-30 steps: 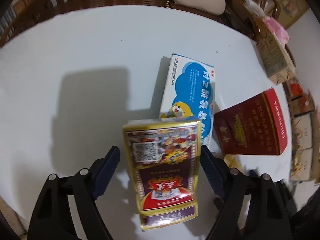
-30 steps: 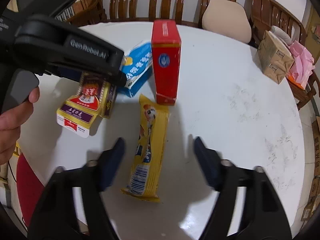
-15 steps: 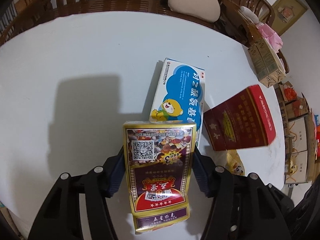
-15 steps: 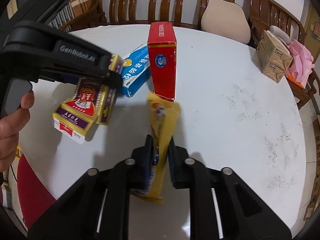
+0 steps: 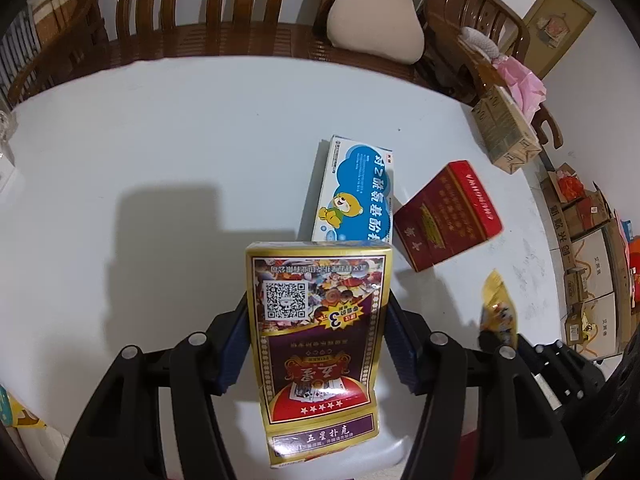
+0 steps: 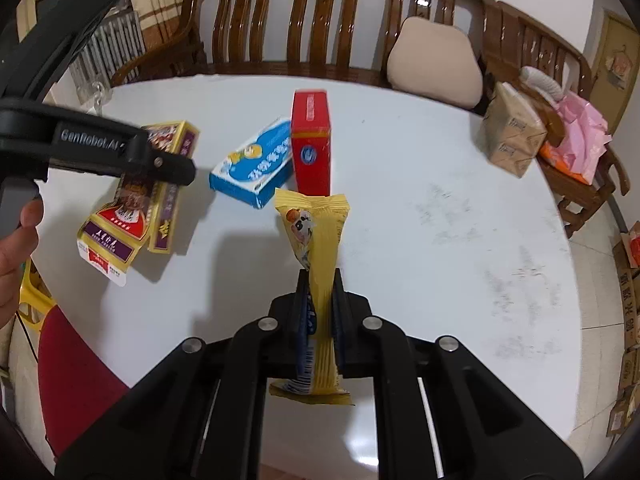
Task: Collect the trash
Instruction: 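Carry the gold box and yellow snack bar down over the trash bag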
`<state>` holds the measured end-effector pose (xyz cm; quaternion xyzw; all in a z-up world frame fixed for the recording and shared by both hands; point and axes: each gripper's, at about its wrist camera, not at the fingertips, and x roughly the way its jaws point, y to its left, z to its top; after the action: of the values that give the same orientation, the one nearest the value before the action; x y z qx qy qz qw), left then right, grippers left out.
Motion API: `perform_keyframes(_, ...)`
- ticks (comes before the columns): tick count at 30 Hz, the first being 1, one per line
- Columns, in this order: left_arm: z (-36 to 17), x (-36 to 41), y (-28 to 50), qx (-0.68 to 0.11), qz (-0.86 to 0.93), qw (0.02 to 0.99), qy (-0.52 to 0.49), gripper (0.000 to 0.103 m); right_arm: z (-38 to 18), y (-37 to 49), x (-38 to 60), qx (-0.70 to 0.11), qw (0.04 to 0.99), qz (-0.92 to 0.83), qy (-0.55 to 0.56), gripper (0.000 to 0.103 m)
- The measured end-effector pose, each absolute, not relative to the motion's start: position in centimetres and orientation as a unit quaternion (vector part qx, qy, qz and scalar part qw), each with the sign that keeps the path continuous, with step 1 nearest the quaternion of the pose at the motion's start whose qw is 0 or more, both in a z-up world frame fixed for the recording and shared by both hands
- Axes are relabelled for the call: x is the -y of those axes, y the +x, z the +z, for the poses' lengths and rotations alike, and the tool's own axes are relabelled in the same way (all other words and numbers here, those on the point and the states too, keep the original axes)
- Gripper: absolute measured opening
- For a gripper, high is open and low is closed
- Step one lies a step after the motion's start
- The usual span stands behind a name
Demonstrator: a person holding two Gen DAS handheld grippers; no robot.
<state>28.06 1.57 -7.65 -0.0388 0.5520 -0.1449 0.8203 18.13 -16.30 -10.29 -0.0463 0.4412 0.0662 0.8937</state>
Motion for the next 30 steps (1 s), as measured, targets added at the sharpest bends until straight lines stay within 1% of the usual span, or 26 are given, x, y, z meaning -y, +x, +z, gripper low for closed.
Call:
perform_keyframes(5, -5.1, -2.1, 25.5, -0.526, -0.156, 0.835, -0.034, 0.058, -7.3, 15.7, 16.3, -0.414, 0.907, 0.062, -0.043, 0.011)
perform_keyframes(11, -1.1, -2.1, 20.2, -0.475, -0.165, 0.864, 0.000, 0.058, -3.2, 11.5, 16.3, -0.379, 0.922, 0.071, -0.032, 0.011)
perform_keyframes(15, 0.4, -1.9, 16.9, -0.459, -0.181, 0.869, 0.008, 0.058, -0.6, 8.1, 16.2, -0.352, 0.933, 0.067, -0.037, 0.011)
perform_keyframes(23, 0.8, -1.5, 11.1, -0.444, -0.198, 0.873, 0.023, 0.058, 1.5, 2.5, 15.3, -0.331, 0.940, 0.067, -0.048, 0.011)
perform_keyframes(30, -1.2, -1.2, 7.0, -0.450, -0.208, 0.868, 0.034, 0.058, 1.0, -1.4, 14.5, -0.330, 0.941, 0.066, -0.047, 0.011)
